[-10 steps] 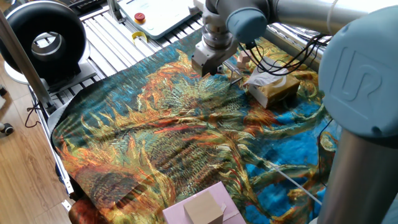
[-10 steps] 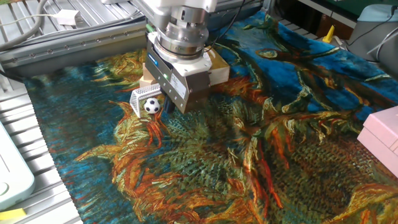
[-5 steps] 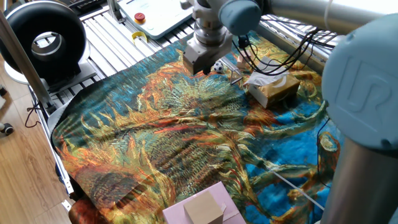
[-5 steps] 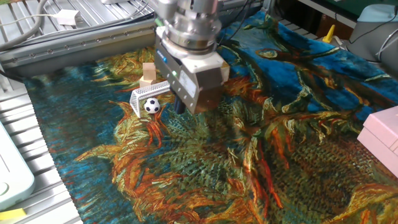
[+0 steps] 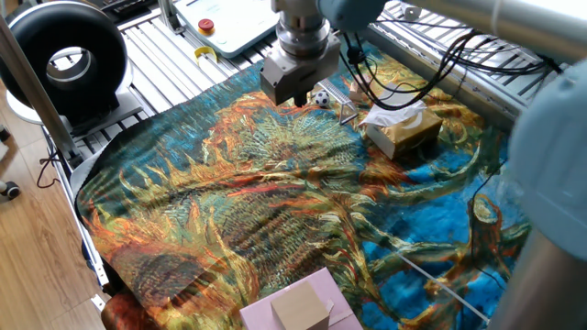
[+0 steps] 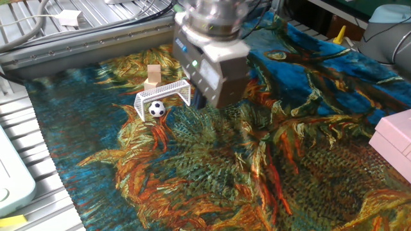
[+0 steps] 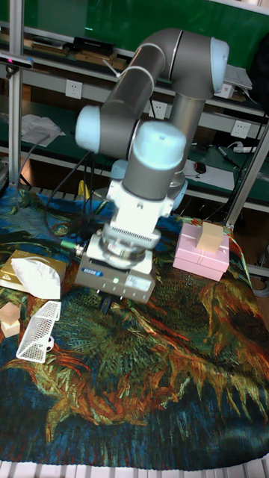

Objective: Push the soccer ball into the goal

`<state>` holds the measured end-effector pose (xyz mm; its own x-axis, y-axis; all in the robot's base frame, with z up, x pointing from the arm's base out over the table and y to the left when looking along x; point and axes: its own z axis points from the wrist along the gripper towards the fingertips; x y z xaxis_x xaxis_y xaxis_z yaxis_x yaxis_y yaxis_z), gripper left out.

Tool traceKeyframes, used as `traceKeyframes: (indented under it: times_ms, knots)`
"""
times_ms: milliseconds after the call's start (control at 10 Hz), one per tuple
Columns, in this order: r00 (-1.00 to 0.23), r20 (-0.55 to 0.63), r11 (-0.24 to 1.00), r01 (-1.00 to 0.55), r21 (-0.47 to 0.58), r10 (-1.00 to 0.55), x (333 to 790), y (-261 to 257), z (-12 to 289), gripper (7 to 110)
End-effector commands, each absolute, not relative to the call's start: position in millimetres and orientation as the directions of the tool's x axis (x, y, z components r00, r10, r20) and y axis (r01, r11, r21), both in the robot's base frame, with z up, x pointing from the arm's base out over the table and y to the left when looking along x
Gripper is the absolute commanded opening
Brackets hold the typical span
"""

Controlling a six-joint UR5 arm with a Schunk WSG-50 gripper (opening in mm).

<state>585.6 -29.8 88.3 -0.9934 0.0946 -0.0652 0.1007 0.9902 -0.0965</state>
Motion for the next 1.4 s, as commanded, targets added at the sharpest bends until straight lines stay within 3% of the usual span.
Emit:
traceKeyframes:
  times_ms: [0, 1300]
  knots:
    - [-0.991, -0.059, 0.990, 0.121, -0.077, 0.117, 570.6, -23.4, 104.5, 7]
    - [-0.993, -0.038, 0.990, 0.115, -0.083, 0.112, 563.0, -27.1, 104.2, 7]
